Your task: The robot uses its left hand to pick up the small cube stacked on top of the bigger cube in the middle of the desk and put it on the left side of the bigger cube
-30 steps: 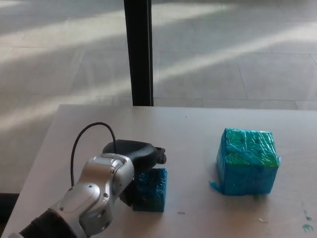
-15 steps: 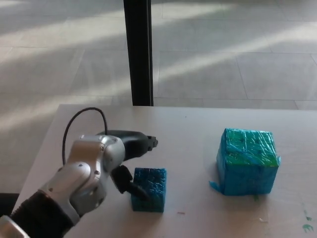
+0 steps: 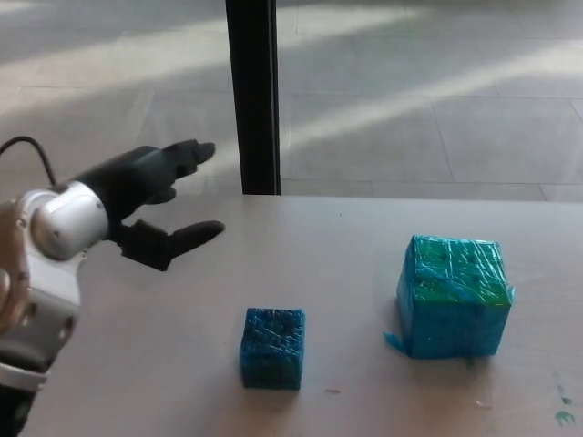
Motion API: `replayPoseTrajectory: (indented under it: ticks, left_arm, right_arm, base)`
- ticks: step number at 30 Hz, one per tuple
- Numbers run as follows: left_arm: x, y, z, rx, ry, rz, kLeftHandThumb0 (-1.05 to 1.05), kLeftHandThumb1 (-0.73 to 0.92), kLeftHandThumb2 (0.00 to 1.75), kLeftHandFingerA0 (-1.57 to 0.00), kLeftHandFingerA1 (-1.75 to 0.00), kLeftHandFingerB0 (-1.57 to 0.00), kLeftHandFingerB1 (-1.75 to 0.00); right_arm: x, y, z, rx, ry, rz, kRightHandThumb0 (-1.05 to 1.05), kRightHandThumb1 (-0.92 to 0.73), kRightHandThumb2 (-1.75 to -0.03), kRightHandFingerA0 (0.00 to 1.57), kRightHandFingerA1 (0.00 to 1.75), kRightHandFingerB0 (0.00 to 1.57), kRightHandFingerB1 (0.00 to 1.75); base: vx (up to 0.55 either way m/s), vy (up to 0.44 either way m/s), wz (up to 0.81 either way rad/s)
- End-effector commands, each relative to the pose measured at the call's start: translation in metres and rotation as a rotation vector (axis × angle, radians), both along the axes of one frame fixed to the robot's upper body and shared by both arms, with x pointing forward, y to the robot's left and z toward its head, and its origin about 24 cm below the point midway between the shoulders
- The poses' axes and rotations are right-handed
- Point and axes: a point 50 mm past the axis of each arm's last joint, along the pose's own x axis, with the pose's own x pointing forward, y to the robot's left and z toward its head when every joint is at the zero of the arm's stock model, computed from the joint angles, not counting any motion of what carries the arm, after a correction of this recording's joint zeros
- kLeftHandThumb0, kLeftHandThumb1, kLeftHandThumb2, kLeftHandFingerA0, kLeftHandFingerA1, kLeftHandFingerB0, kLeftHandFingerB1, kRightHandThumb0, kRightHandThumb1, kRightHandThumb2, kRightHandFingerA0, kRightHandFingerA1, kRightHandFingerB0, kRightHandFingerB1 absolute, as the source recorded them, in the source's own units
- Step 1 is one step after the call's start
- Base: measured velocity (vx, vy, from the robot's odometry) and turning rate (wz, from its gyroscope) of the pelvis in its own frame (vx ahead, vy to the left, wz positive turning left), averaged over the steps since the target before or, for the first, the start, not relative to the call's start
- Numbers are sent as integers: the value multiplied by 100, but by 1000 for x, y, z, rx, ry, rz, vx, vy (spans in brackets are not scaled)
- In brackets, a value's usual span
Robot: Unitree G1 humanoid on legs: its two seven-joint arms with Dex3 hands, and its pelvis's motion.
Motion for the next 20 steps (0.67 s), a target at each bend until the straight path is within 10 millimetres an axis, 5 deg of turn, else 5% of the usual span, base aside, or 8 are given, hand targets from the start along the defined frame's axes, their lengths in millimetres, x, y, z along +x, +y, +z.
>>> replayPoseTrajectory:
  ticks: [1,3,10,11,14,15,17,20]
  left_arm:
    - [-82,134,-21,-441,-155,421,-81,92,80,-28,-51,-1,-20]
    - [-104,159,-52,-505,-95,546,-76,92,76,-11,-38,-4,-16]
    - [-183,211,-140,-626,28,1013,-82,74,109,-4,-43,-11,-27]
    - [-207,216,-158,-662,29,1147,-78,71,107,-8,-45,-2,-35]
    - [-231,221,-177,-704,9,1309,-36,50,107,-2,-49,0,-47]
    - [-243,222,-186,-743,0,1364,-36,53,109,-1,-48,0,-49]
    - [-261,222,-201,-802,-6,1502,-73,88,67,-16,-32,-9,-22]
    - [-278,222,-214,-810,-18,1588,-78,72,100,-21,-46,-11,-40]
  right_arm:
    - [-11,-13,5,-17,33,-5,-89,-67,-61,53,94,55,73]
    - [-11,-13,5,-24,29,-3,-88,-47,-97,56,87,54,72]
    - [-11,-13,3,-8,30,-31,-87,-67,-58,54,95,57,71]
    - [-12,-13,2,-14,35,-25,-85,-50,-105,56,87,48,70]
    - [-12,-13,2,-24,37,-1,-82,-50,-105,55,85,47,69]
    - [-12,-14,2,-25,38,2,-87,-68,-60,52,95,54,72]
    - [-12,-14,1,-13,40,-20,-89,-66,-60,52,96,56,73]
    - [-15,-14,0,2,39,-34,-87,-68,-58,51,94,54,71]
  base:
    - [0,0,0]
    - [0,0,0]
    - [0,0,0]
    - [0,0,0]
    - [0,0,0]
    - [0,0,0]
    - [0,0,0]
    - [0,0,0]
